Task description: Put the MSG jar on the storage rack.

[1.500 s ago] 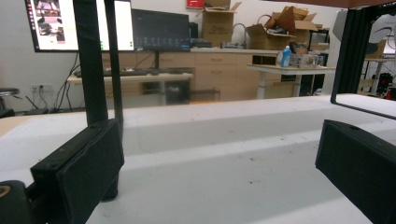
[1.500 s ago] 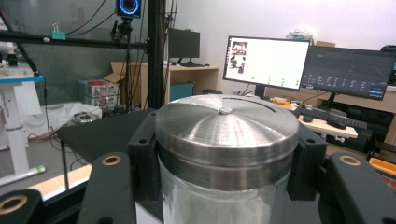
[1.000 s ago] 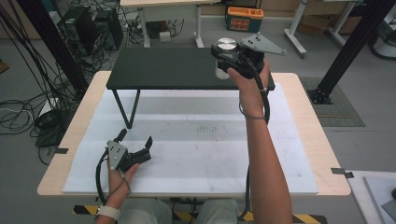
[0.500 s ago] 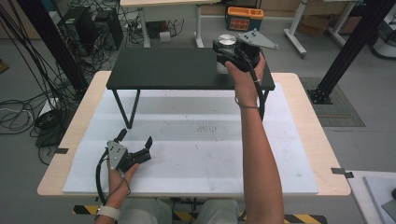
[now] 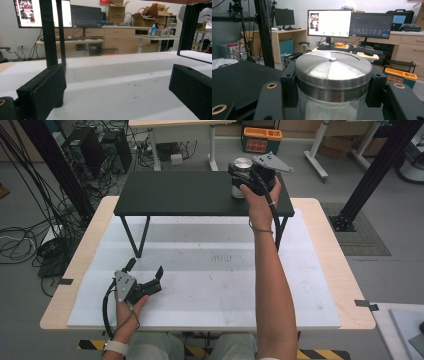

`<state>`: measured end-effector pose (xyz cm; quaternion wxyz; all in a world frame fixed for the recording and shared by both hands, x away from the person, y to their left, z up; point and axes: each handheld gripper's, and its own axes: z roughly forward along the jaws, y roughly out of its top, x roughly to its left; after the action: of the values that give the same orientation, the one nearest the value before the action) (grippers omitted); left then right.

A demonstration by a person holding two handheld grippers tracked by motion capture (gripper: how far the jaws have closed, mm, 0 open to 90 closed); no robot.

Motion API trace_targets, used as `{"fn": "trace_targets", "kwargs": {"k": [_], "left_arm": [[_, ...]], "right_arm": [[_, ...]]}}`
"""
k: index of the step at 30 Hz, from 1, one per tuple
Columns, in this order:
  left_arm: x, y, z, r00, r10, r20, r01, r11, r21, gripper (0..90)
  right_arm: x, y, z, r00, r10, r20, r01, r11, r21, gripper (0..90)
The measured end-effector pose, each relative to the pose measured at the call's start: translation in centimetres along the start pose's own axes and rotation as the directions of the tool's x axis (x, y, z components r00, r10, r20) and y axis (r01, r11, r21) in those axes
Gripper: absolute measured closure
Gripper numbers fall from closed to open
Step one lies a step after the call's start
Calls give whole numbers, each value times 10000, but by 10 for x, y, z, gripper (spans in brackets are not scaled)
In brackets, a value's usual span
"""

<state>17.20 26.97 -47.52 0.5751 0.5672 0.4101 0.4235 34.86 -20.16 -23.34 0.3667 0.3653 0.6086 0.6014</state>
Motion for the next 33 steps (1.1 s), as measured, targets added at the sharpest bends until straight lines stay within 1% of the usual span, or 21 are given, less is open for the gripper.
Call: {"fn": "trace_targets", "kwargs": {"k": [6, 9, 12, 17, 18, 20, 21, 22, 23, 24, 25, 28, 29, 30, 31, 32, 33], "left_arm": [[0, 0, 0, 10000, 12, -1, -12, 10000, 6, 14], [0, 0, 0, 10000, 11, 0, -11, 10000, 6, 14], [0, 0, 0, 10000, 9, 0, -9, 10000, 6, 14], [0, 0, 0, 10000, 13, 1, -13, 10000, 3, 14], [0, 0, 0, 10000, 15, 0, -15, 10000, 0, 14], [0, 0, 0, 10000, 13, 0, -13, 10000, 4, 14], [0, 0, 0, 10000, 16, 0, -16, 10000, 2, 14], [0, 0, 0, 10000, 16, -3, -16, 10000, 0, 14], [0, 0, 0, 10000, 20, -2, -20, 10000, -5, 14], [0, 0, 0, 10000, 19, -2, -19, 10000, -2, 14], [0, 0, 0, 10000, 18, -3, -18, 10000, -7, 14], [0, 0, 0, 10000, 19, 1, -19, 10000, -11, 14], [0, 0, 0, 10000, 19, 1, -19, 10000, -11, 14], [0, 0, 0, 10000, 18, 3, -18, 10000, -15, 14], [0, 0, 0, 10000, 15, 2, -15, 10000, -20, 14], [0, 0, 0, 10000, 15, 1, -15, 10000, -20, 14], [0, 0, 0, 10000, 8, 2, -8, 10000, -20, 14]], "right_arm": [[-1, -2, 2, 10000, -68, -4, 68, 10000, 39, 423], [-2, -4, 2, 10000, -21, -19, 21, 10000, 26, 423], [-4, -6, 2, 10000, 80, -58, -81, 10000, -37, 422], [-3, -9, 2, 10000, 3, -46, -3, 9999, -138, 415], [-3, -10, 2, 10000, -31, -21, 31, 9998, -173, 392], [-2, -9, 2, 10000, 12, 14, -12, 9999, -167, 282], [-1, -9, 2, 10000, 30, 77, -28, 9999, -153, 243], [0, -9, 2, 9999, 32, 119, -31, 9999, -123, 222], [0, -8, 1, 10000, 26, 63, -26, 10000, -63, 210], [0, -8, 0, 9999, 15, 100, -15, 10000, -24, 166], [0, -8, 0, 9999, 15, 100, -15, 10000, -24, 166], [2, -9, -5, 9999, 84, 137, -82, 9998, -176, 115], [2, -9, -5, 9999, 84, 137, -82, 9998, -176, 115], [3, -9, -6, 9999, 79, 152, -76, 9998, -171, 96], [3, -8, -8, 9999, 36, 130, -34, 9998, -187, 87], [6, -9, -12, 9997, -142, 179, 148, 9993, -348, 76], [6, -9, -12, 9997, -142, 179, 148, 9993, -348, 76]]}}
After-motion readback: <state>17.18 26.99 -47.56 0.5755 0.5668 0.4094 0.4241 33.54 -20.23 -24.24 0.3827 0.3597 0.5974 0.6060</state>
